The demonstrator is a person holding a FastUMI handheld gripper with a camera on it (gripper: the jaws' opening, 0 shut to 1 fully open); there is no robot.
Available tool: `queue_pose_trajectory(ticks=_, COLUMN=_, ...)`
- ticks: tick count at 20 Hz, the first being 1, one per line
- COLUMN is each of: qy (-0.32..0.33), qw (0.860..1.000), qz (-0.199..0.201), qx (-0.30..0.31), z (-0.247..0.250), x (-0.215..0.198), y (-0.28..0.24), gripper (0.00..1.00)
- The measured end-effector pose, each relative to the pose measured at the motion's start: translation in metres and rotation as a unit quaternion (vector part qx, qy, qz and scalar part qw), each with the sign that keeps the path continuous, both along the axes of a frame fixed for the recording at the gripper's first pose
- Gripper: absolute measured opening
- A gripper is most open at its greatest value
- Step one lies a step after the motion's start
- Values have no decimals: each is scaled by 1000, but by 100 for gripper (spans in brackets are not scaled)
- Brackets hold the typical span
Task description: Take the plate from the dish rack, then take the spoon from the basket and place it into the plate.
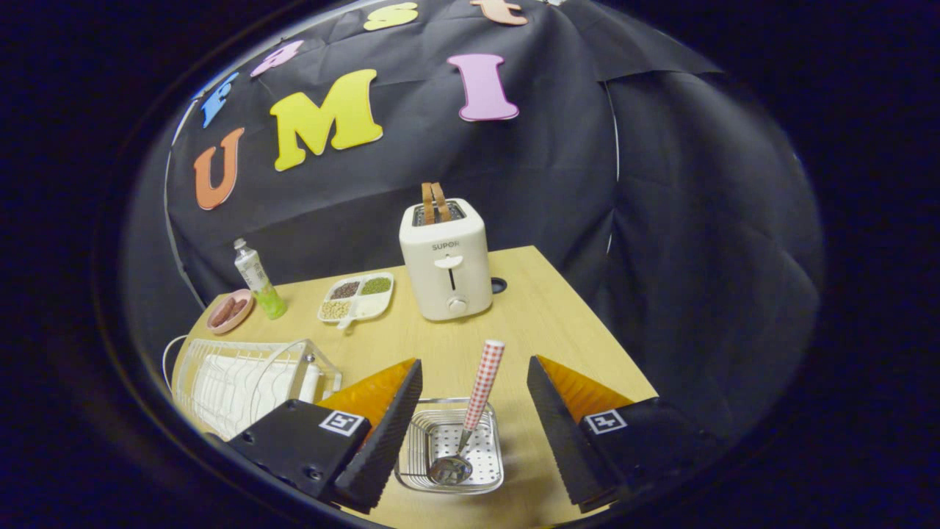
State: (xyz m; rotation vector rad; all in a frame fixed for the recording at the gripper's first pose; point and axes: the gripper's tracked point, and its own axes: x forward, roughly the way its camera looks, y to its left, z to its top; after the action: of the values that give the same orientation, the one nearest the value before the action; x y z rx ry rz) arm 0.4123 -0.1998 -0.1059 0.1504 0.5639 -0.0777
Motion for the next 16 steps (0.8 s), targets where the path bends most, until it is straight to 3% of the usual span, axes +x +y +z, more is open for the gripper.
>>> queue_pose_trajectory(ticks=3, qy=3, qw=1000, qz=-25, qx=-18, z=-8, x=10, y=-11, gripper=93)
queue_pose_trajectory(ticks=8, qy=7, qw=1000, qz=-6, qx=-16, z=-21, x=18, y=-3, gripper=71)
queue_pose_trajectory(ticks=9, qy=12, qw=1000, qz=-3, qx=-22, z=-26, x=17, y=-3, gripper=55)
queue_pose_trajectory(ticks=11, qy=7, qw=1000, qz=0, qx=-22, z=-26, x=21, y=1, gripper=37)
queue_pose_trajectory(ticks=12, qy=0, qw=1000, qz=7, qx=-19, z=-27, x=24, y=7, gripper=33)
queue_pose_trajectory(ticks=13, qy=-7, qw=1000, qz=12, qx=-21, z=-25, x=22, y=9, gripper=22)
queue_pose_trajectory(ticks=16, qy=-26, qw=999, qz=18, qx=-22, z=-20, x=23, y=16, gripper=15)
